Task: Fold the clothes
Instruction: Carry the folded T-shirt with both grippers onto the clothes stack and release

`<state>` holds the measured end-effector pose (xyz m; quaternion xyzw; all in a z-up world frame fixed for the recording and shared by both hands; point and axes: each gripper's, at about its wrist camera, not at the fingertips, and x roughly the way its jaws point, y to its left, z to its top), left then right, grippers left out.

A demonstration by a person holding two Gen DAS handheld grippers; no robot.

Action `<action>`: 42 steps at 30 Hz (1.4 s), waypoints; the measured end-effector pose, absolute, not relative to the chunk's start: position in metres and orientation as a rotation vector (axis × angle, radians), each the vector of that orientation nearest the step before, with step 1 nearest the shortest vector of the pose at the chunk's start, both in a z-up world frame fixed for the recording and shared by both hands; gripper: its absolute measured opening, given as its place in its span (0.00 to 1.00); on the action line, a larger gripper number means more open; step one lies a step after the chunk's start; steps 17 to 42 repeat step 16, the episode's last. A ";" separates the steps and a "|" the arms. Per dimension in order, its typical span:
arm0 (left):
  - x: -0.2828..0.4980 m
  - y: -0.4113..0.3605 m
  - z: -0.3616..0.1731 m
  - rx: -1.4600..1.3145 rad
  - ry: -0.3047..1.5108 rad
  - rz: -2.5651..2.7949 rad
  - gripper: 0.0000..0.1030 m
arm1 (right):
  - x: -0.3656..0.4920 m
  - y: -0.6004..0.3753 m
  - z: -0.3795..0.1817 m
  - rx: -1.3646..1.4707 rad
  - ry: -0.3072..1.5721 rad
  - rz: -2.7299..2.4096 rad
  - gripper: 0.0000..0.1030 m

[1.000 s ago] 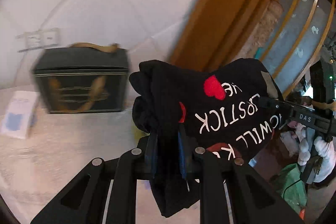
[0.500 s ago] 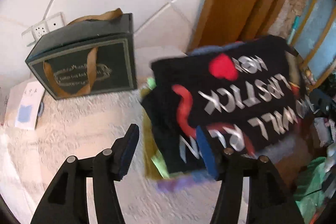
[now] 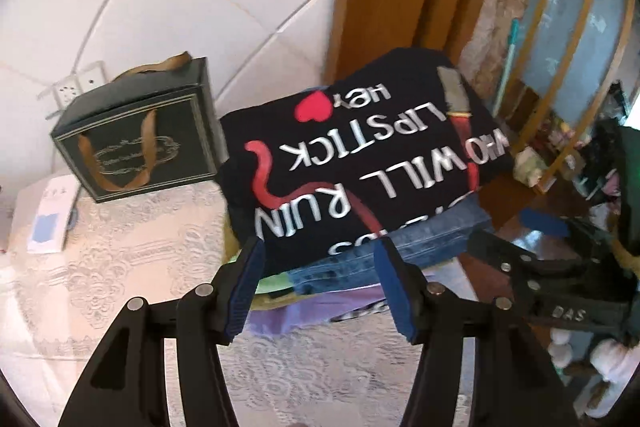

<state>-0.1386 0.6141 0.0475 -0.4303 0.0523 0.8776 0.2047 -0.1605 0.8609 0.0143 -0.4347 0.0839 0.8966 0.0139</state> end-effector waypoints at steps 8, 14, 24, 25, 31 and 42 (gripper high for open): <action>-0.134 0.620 0.048 -1.182 0.229 2.483 0.56 | -0.156 0.851 0.014 -1.379 0.234 2.787 0.97; -0.137 0.620 0.044 -1.209 0.216 2.454 0.56 | -0.157 0.852 0.013 -1.389 0.208 2.765 0.97; -0.135 0.620 0.043 -1.211 0.219 2.452 0.56 | -0.158 0.852 0.012 -1.389 0.200 2.761 0.97; -0.135 0.620 0.043 -1.211 0.219 2.452 0.56 | -0.158 0.852 0.012 -1.389 0.200 2.761 0.97; -0.135 0.620 0.043 -1.211 0.219 2.452 0.56 | -0.158 0.852 0.012 -1.389 0.200 2.761 0.97; -0.135 0.620 0.043 -1.211 0.219 2.452 0.56 | -0.158 0.852 0.012 -1.389 0.200 2.761 0.97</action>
